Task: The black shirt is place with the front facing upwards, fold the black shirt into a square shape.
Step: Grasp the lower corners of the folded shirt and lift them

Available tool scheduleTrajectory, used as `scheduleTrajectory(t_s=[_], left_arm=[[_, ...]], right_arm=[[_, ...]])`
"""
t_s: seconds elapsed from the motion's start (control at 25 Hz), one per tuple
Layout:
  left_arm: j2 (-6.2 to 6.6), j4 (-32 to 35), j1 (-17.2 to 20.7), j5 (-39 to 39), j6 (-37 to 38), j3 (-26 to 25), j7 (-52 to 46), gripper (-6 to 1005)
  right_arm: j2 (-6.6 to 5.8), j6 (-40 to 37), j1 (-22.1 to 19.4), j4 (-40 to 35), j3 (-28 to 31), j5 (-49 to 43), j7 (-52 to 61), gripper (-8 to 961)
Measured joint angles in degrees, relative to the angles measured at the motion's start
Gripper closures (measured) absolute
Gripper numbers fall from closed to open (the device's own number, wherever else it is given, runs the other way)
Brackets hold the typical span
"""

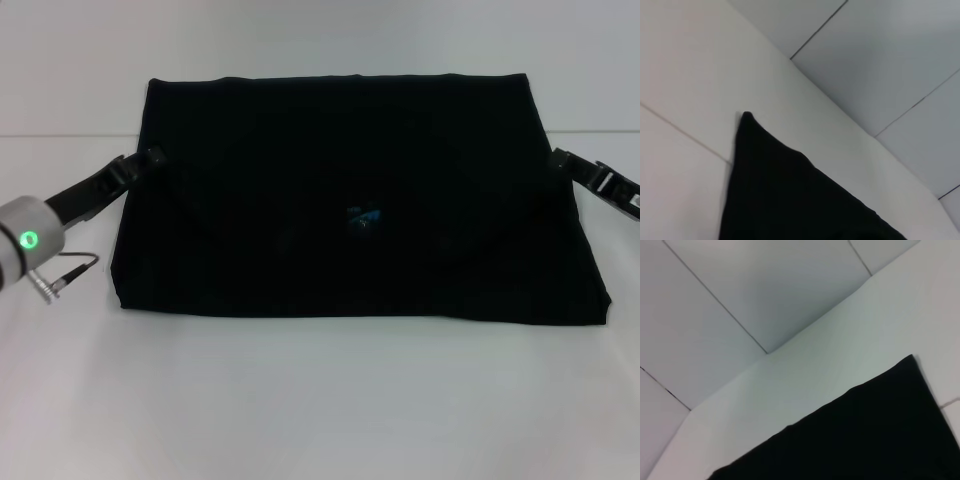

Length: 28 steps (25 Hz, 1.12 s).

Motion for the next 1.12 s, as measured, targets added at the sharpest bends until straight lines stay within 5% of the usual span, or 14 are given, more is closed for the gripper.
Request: scheduleTrajectory(t_s=[0.44,0.68,0.88,1.12], left_arm=[[2.07,7.64,7.53,3.15,19.85,1.03,-14.01,299],[2.78,13.05,10.18,12.15,28.59,0.57,-24.31,153],[3.33,16.00,11.20,16.49,31.93,0.46,-28.03,154],[3.56,15.75,9.51,19.67,27.34,3.21,-25.19,155]], right_arm=[[-2.06,-16.00,-8.00,-0.36,-1.21,7.99,-0.88,102],[-4.13,-30.55,-9.24,-1.28,-8.34,-1.26,-7.03,42],[-3.80,-33.40,-9.85,-2.87,-10.64,-9.05,-9.66,24],[-3.71,-33.42,-10.19,-2.89,-10.84,-10.27,-10.57,28]])
